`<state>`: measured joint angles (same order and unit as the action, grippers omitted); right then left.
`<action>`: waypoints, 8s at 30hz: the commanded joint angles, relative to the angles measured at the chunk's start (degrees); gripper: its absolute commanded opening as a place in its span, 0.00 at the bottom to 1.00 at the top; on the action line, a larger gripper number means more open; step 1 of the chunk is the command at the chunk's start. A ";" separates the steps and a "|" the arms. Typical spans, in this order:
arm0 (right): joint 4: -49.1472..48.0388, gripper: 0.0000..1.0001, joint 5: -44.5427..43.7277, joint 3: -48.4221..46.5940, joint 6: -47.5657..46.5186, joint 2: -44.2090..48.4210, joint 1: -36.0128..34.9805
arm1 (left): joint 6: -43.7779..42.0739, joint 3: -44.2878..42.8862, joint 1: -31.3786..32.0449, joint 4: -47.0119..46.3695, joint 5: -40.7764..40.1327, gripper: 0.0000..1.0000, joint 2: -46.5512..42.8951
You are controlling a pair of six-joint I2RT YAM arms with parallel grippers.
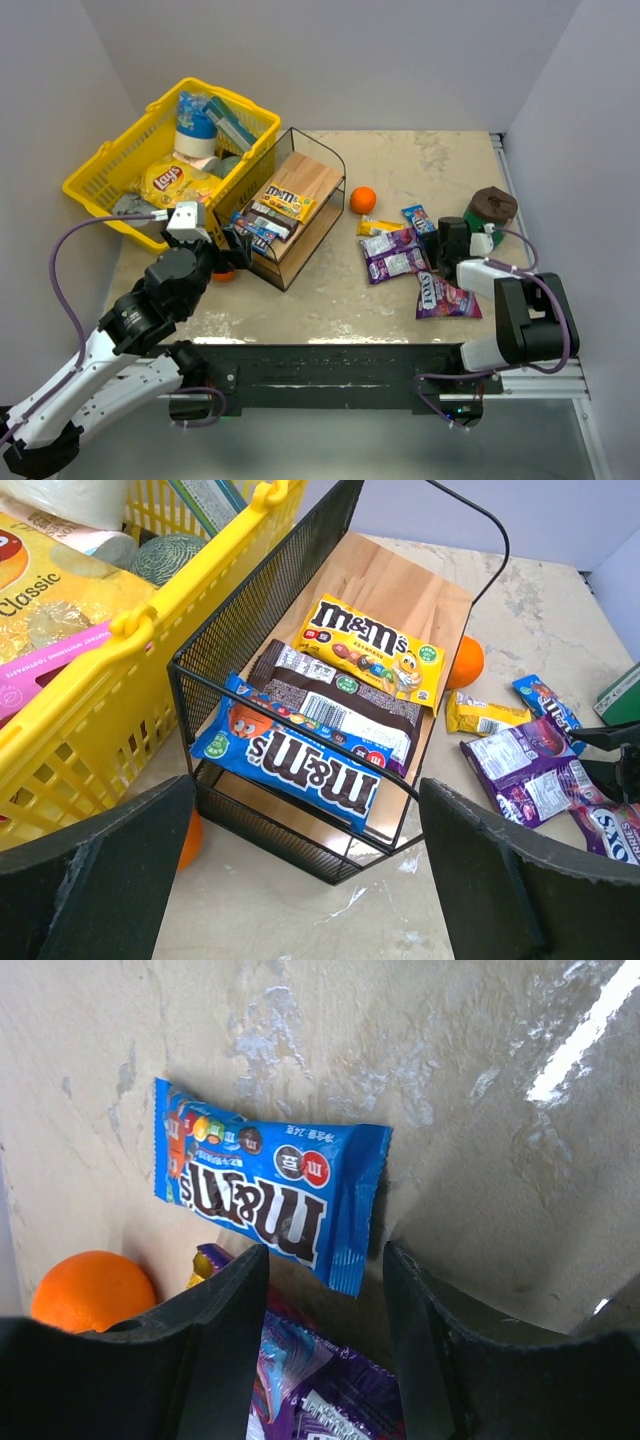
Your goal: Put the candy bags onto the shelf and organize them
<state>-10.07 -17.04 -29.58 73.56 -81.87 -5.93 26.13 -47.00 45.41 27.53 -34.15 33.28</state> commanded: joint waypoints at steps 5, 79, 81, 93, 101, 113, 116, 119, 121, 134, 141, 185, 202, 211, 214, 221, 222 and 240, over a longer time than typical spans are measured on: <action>-2.77 0.47 -2.91 0.40 2.03 -3.91 0.92 | 0.24 -0.02 0.21 -0.99 -1.18 1.00 0.56; 1.10 0.00 26.09 -47.67 -22.14 -4.08 -25.26 | 3.66 -0.02 0.12 1.91 -7.51 1.00 -2.25; 1.01 0.00 25.74 -48.02 -21.53 -5.23 -25.44 | 3.66 0.07 0.21 2.00 -7.51 0.99 -2.25; 3.21 0.00 15.91 -41.17 -17.75 -6.47 -25.71 | 3.66 -0.02 0.12 1.92 -7.86 1.00 -2.08; 5.06 0.00 10.10 -33.44 -11.96 -1.46 -25.79 | 3.66 -0.19 0.12 1.91 -7.86 1.00 -1.90; -1.25 0.00 7.55 -25.19 -1.61 0.12 -26.15 | 4.02 0.07 0.21 1.91 -7.42 0.99 -2.16; -3.83 0.00 6.67 -24.38 1.57 -0.66 -26.58 | 4.02 0.07 0.21 1.91 -7.42 1.00 -2.08; -4.08 0.00 6.66 -25.17 2.73 -2.86 -27.20 | 4.02 0.07 0.12 2.00 -7.42 1.00 -2.16; -4.61 0.00 6.67 -25.78 2.82 -3.91 -27.73 | 4.10 -0.02 0.12 2.18 -7.51 1.00 -2.25; -5.84 0.00 2.11 -27.98 7.30 -6.82 -31.77 | 4.19 0.16 0.12 2.35 -7.68 0.99 -2.87; -4.44 0.00 0.78 -30.88 7.48 -8.40 -32.30 | 4.19 0.16 0.12 2.35 -7.77 1.00 -3.13; 10.60 0.07 14.84 -60.69 -42.80 -24.92 -32.56 | 4.02 0.07 0.21 2.62 -8.74 1.00 -3.13; 0.22 0.02 18.09 -49.44 -45.87 -27.47 -32.47 | 4.02 0.07 0.12 2.88 -8.91 1.00 -3.04; -0.04 0.02 18.09 -51.09 -47.01 -28.17 -32.56 | 4.10 -0.02 0.12 2.79 -8.83 1.00 -2.95; 0.40 0.02 18.97 -52.24 -47.10 -26.51 -32.56 | 4.10 0.07 0.12 2.79 -8.83 1.00 -2.78; 2.24 0.11 17.48 -53.47 -45.70 -18.69 -32.47 | 4.02 -0.02 0.12 2.62 -8.65 1.00 -2.78; 2.59 0.13 17.48 -53.65 -45.61 -17.90 -32.47 | 4.02 -0.02 0.12 2.53 -8.74 1.00 -2.78; 20.86 0.60 5.87 -39.43 -34.37 4.51 -24.33 | 4.02 -0.19 0.12 3.32 -7.86 0.99 -3.13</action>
<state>3.36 -6.63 -74.56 34.09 -83.37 -36.42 29.39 -47.00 45.43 31.27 -41.19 30.37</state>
